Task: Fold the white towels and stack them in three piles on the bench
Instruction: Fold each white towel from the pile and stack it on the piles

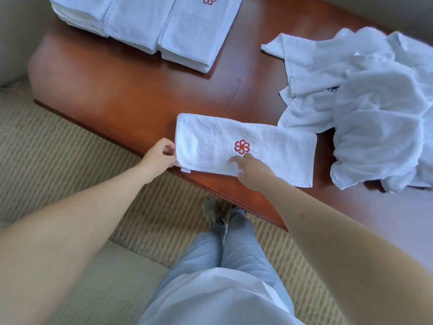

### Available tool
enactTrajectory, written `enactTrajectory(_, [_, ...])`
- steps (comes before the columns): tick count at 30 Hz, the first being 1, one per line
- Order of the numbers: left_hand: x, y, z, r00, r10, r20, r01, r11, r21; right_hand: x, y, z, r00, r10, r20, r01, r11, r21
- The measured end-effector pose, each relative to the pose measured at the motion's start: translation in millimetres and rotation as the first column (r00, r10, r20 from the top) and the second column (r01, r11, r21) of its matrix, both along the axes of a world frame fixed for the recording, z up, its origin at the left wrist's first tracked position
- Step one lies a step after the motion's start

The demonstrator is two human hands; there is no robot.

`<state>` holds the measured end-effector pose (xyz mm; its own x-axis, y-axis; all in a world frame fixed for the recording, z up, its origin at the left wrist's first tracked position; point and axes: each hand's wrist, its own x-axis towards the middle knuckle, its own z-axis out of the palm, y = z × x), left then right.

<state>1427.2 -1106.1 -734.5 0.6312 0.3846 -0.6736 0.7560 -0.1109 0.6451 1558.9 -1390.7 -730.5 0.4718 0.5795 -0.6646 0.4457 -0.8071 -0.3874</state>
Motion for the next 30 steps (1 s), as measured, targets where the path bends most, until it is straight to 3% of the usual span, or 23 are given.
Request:
enactTrajectory(6, [0, -4, 6, 0.995, -0.097, -0.019, 0.097, 0.995, -0.024, 4, 23, 2, 0.997, 0.082, 0.007, -0.082, 0.996, -0.04])
enactTrajectory(8, [0, -4, 10, 0.978, -0.207, 0.002, 0.207, 0.978, 0.009, 3, 33, 1, 0.995, 0.102, 0.005, -0.102, 0.994, -0.046])
enactTrajectory(12, [-5, 3, 10, 0.911, -0.394, -0.119, 0.404, 0.912, 0.072, 0, 49, 0, 0.992, 0.123, -0.01, -0.124, 0.991, -0.059])
enactTrajectory(18, [-12, 17, 2, 0.908, -0.374, -0.19, 0.395, 0.915, 0.086, -2, 53, -6, 0.993, 0.116, 0.013, -0.114, 0.99, -0.088])
enactTrajectory(23, [-10, 17, -3, 0.964, -0.254, -0.075, 0.256, 0.967, 0.017, -3, 55, -9, 0.995, 0.102, 0.022, -0.099, 0.992, -0.082])
enactTrajectory(26, [-12, 18, -4, 0.938, -0.304, -0.169, 0.309, 0.951, 0.001, -3, 54, -11, 0.994, 0.107, 0.025, -0.104, 0.991, -0.081])
enactTrajectory(28, [-11, 16, -4, 0.925, -0.278, -0.258, 0.315, 0.942, 0.113, -3, 52, -11, 0.994, 0.112, 0.001, -0.112, 0.991, -0.078])
enactTrajectory(30, [-7, 10, 1, 0.925, -0.212, -0.316, 0.319, 0.885, 0.339, -3, 50, -8, 0.994, 0.111, -0.025, -0.112, 0.991, -0.075])
